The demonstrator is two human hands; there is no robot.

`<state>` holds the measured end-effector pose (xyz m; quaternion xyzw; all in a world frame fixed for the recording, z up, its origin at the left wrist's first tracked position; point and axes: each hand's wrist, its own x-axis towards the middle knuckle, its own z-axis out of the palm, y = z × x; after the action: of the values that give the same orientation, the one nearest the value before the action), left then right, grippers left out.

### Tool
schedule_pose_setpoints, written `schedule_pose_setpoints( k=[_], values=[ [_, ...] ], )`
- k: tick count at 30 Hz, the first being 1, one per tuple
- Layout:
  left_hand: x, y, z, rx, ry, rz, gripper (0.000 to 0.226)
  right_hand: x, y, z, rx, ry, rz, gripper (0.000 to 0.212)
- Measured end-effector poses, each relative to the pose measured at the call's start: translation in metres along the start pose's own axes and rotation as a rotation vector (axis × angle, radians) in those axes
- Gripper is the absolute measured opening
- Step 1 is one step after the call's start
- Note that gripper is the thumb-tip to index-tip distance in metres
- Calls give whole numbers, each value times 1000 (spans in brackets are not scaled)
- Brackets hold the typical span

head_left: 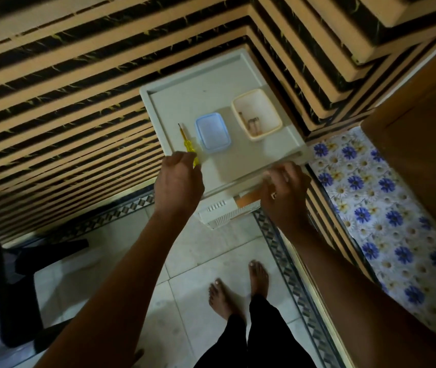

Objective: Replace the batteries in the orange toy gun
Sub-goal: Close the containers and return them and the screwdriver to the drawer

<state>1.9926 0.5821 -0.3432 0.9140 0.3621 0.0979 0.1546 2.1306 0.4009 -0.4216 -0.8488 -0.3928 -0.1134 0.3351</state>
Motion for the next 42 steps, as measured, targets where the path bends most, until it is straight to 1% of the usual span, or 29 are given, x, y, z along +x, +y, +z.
schedule_pose_setpoints(
  k=[3, 5, 7, 9, 12, 16, 19, 22, 24, 27, 29, 31, 35, 38, 42],
  values=[
    [38, 15, 3, 24, -70, -39, 38, 37, -2, 8, 120, 45, 189, 28],
    [61, 23, 8, 36, -161, -91, 44, 65, -4, 17, 191, 32, 339, 42],
    [75, 27, 12, 28, -213, -133, 45, 88, -8, 25, 217, 9, 487, 50],
    [85, 33, 17, -17, -218, -175, 45, 108, -7, 30, 220, 6, 607, 48],
    [91, 39, 22, -79, -192, -225, 41, 123, -3, 32, 271, -28, 726, 39],
    [92, 44, 25, -139, -152, -344, 32, 124, 10, 31, 494, -26, 895, 31],
    [84, 43, 28, -225, -130, -416, 33, 113, 14, 18, 506, -30, 932, 29],
    [65, 47, 27, -385, -119, -492, 35, 89, 15, -1, 484, -46, 930, 27],
    [43, 56, 21, -425, -121, -494, 37, 70, 16, -17, 465, -46, 919, 29],
    [-1, 71, 14, -498, -103, -450, 34, 38, 15, -46, 414, -57, 901, 30],
    [-33, 80, 14, -553, -122, -442, 32, 9, 18, -65, 439, -41, 920, 27],
    [-62, 83, 21, -658, -157, -465, 30, -19, 25, -79, 448, -1, 934, 26],
    [-104, 94, 42, -776, -232, -521, 28, -62, 39, -93, 445, 11, 993, 21],
    [-120, 100, 63, -788, -289, -555, 31, -82, 49, -95, 422, 4, 997, 17],
    [-123, 94, 105, -741, -323, -584, 33, -107, 73, -75, 396, -49, 1040, 21]
  ],
)
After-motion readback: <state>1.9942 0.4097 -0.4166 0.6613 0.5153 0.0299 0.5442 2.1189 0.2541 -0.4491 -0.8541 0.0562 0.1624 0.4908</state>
